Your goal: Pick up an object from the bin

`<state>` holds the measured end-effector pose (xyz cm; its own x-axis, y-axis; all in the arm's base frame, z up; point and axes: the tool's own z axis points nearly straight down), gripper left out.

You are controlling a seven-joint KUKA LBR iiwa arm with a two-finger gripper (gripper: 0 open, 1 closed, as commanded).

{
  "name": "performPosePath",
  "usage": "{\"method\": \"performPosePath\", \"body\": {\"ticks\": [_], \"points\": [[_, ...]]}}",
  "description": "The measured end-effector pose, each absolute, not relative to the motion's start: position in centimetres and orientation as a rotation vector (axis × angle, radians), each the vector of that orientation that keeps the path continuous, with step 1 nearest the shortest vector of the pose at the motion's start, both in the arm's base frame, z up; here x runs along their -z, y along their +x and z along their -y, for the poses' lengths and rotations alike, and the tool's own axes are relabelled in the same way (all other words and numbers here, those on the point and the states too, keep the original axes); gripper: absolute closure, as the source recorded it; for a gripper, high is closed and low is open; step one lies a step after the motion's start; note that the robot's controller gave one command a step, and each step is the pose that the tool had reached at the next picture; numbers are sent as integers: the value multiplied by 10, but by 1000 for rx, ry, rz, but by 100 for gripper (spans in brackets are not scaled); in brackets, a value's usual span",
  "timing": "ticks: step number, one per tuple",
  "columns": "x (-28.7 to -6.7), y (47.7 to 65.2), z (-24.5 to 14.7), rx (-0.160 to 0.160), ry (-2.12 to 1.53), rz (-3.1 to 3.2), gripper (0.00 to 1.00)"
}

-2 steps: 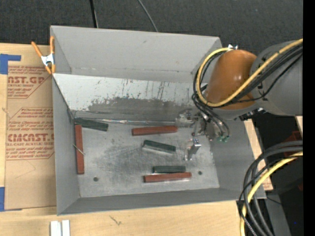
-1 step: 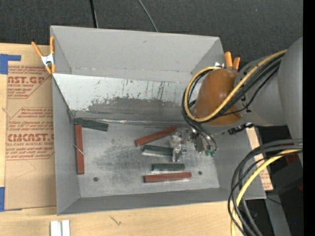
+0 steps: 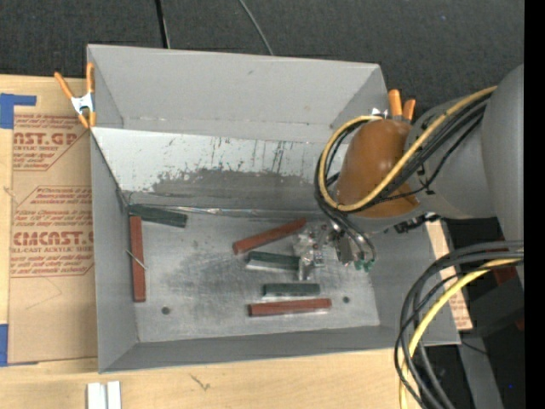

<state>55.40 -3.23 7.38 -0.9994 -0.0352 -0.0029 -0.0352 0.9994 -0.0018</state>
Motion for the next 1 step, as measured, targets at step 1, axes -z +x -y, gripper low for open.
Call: {"method": "performPosePath", "body": {"ticks": [1], "points": [[-220,564,37,-1,37,-3137,100]]}}
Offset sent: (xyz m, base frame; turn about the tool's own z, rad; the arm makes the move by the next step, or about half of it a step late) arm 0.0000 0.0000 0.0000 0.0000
